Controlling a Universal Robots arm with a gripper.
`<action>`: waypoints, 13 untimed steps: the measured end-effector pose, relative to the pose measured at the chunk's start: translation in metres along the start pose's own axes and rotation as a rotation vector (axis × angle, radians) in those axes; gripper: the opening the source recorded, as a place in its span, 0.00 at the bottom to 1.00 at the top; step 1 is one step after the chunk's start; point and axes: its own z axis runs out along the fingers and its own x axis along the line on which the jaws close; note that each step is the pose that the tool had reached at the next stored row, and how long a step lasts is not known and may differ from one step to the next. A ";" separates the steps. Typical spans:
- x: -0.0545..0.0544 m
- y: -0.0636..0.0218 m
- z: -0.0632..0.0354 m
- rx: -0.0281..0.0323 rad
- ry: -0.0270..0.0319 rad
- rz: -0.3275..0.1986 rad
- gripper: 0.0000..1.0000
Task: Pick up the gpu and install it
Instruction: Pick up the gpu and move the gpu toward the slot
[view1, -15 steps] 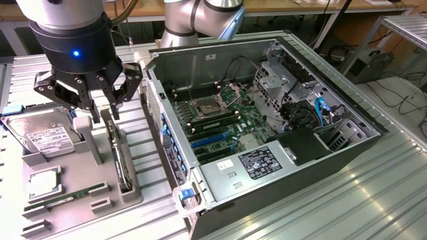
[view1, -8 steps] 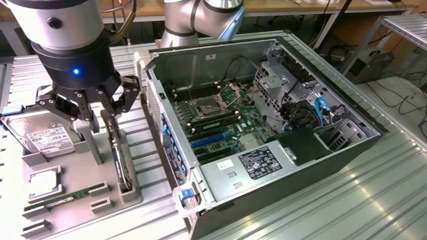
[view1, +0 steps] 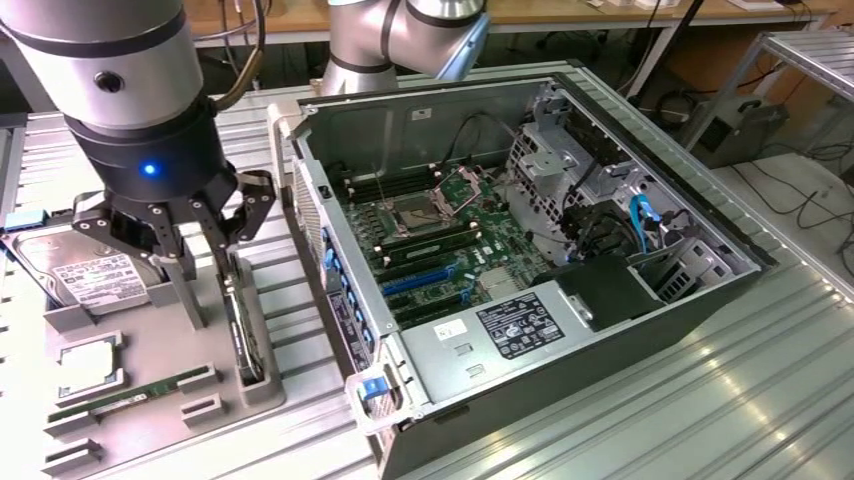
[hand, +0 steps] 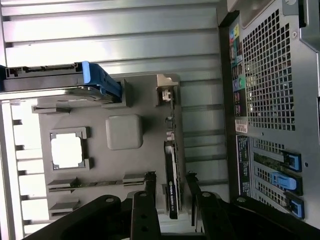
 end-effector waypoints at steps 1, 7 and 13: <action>0.001 -0.0003 0.0024 -0.0001 -0.0001 0.000 0.36; 0.003 -0.0012 0.0148 -0.0001 0.0000 0.000 0.36; 0.003 -0.0018 0.0280 -0.0002 -0.0012 0.000 0.36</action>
